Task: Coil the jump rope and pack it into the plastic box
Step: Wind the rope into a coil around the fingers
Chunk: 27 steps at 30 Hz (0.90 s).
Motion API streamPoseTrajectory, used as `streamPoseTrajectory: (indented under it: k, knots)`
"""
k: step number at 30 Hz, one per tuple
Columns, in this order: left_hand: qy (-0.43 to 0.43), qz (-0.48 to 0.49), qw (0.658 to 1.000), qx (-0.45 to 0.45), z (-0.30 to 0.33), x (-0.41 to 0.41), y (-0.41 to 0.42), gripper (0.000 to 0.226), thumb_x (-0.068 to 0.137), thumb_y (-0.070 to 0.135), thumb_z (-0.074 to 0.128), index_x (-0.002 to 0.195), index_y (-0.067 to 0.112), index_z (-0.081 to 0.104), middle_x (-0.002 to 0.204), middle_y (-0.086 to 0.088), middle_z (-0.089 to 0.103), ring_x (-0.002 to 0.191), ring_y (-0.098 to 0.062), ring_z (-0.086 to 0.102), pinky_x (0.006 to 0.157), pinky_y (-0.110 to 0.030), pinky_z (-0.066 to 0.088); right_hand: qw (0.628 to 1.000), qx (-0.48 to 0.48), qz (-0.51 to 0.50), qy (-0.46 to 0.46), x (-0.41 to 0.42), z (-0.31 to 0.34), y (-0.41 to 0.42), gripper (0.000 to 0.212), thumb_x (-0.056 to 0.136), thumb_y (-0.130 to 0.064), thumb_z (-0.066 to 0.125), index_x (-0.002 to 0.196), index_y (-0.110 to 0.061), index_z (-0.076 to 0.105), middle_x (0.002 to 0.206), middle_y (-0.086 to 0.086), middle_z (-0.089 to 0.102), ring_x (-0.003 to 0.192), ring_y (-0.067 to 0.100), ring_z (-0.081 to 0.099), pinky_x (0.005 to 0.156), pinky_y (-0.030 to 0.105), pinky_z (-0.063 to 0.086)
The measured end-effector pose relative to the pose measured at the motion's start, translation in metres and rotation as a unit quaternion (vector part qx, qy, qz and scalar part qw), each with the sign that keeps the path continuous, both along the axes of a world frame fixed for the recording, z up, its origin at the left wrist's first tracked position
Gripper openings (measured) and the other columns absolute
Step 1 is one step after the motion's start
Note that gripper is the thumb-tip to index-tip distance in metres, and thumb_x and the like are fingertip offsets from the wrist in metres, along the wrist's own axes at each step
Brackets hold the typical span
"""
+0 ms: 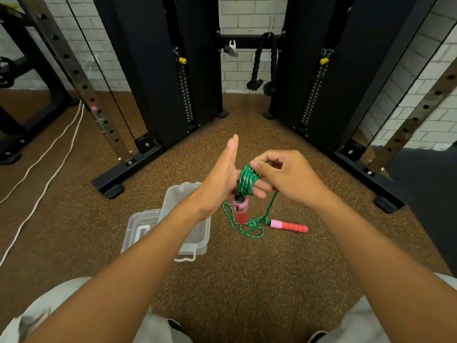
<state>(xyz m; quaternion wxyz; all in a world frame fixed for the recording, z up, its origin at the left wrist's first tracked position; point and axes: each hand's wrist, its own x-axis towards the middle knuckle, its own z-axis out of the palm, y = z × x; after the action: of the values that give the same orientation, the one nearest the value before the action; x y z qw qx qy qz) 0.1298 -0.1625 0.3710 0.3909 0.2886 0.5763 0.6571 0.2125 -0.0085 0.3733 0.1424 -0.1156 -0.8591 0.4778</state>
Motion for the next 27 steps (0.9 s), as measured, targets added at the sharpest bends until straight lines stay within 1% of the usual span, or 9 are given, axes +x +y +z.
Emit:
streamPoseTrajectory:
  k: [2,3,6,11,15,17,20,24,27]
  knots:
    - [-0.027,0.008,1.0,0.011,0.004,0.001,-0.002,0.07,0.1,0.067,0.007,0.158,0.04,-0.02,0.121,-0.043,0.063,0.081,-0.026,0.07,0.081,-0.037,0.058,1.0,-0.001,-0.011,-0.014,-0.001,-0.005,0.004,0.016,0.097,-0.033,0.067,0.09,-0.026,0.079,0.076,-0.002,0.076,0.069,0.017,0.065,0.072,0.047,0.055]
    - [-0.033,0.007,0.999,0.011,0.004,0.001,-0.004,0.071,0.099,0.068,0.009,0.159,0.041,-0.018,0.12,-0.042,0.064,0.084,-0.027,0.071,0.093,-0.045,0.055,1.0,-0.009,-0.01,-0.019,-0.002,-0.007,0.005,0.016,0.097,-0.033,0.066,0.09,-0.026,0.079,0.074,-0.006,0.075,0.071,0.021,0.066,0.076,0.049,0.057]
    - [-0.037,-0.012,0.999,0.002,0.0,-0.004,-0.007,0.071,0.098,0.071,0.014,0.161,0.045,-0.004,0.121,-0.036,0.067,0.103,-0.032,0.07,0.118,-0.058,0.032,0.998,-0.061,0.004,-0.033,-0.003,-0.009,0.007,0.016,0.099,-0.03,0.065,0.092,-0.025,0.079,0.068,-0.01,0.071,0.071,0.018,0.064,0.075,0.046,0.056]
    - [-0.099,0.015,0.992,0.075,0.006,-0.012,-0.013,0.073,0.098,0.07,0.021,0.162,0.037,0.018,0.11,-0.028,0.072,0.098,-0.034,0.071,0.111,-0.051,0.041,0.978,-0.177,0.049,-0.099,-0.001,-0.01,0.01,0.018,0.102,-0.019,0.061,0.109,-0.015,0.078,0.083,-0.001,0.073,0.068,0.011,0.062,0.07,0.03,0.055]
    - [-0.108,0.041,0.988,0.1,0.009,-0.021,-0.017,0.063,0.099,0.067,0.025,0.159,0.05,0.016,0.142,-0.025,0.06,0.13,-0.032,0.061,0.118,-0.055,0.031,0.986,-0.1,0.049,-0.127,-0.001,-0.015,0.002,0.019,0.103,-0.017,0.059,0.113,-0.016,0.076,0.083,0.0,0.071,0.065,0.01,0.062,0.067,0.028,0.055]
    - [-0.088,0.04,0.992,0.086,0.006,-0.022,-0.018,0.06,0.1,0.064,0.029,0.158,0.055,0.014,0.152,-0.022,0.051,0.14,-0.029,0.053,0.121,-0.055,0.025,0.986,-0.032,0.077,-0.147,0.0,-0.016,-0.003,0.02,0.103,-0.02,0.059,0.113,-0.022,0.076,0.081,-0.003,0.072,0.065,0.011,0.064,0.068,0.031,0.057]
    - [-0.037,0.038,0.997,0.063,0.002,-0.02,-0.016,0.055,0.103,0.059,0.031,0.154,0.061,0.014,0.164,-0.021,0.032,0.149,-0.028,0.04,0.117,-0.047,0.032,0.985,0.029,0.098,-0.138,0.003,-0.009,-0.01,0.017,0.101,-0.029,0.062,0.097,-0.024,0.078,0.073,-0.001,0.073,0.061,0.011,0.065,0.068,0.037,0.06]
    - [0.028,0.046,0.998,0.033,0.005,-0.016,-0.013,0.051,0.096,0.064,0.039,0.139,0.078,0.016,0.17,-0.017,0.014,0.154,-0.024,0.029,0.125,-0.052,0.021,0.985,0.011,0.129,-0.114,0.008,0.011,-0.012,0.019,0.098,-0.03,0.067,0.087,-0.017,0.077,0.067,0.005,0.07,0.053,0.012,0.059,0.058,0.033,0.053]
    - [0.091,0.031,0.995,-0.002,-0.002,-0.016,-0.011,0.048,0.095,0.07,0.035,0.134,0.083,0.01,0.173,-0.004,0.008,0.153,-0.016,0.03,0.124,-0.048,0.026,0.983,0.014,0.157,-0.097,0.013,0.021,-0.013,0.017,0.097,-0.024,0.068,0.087,-0.016,0.078,0.066,0.013,0.067,0.051,0.015,0.056,0.055,0.034,0.05]
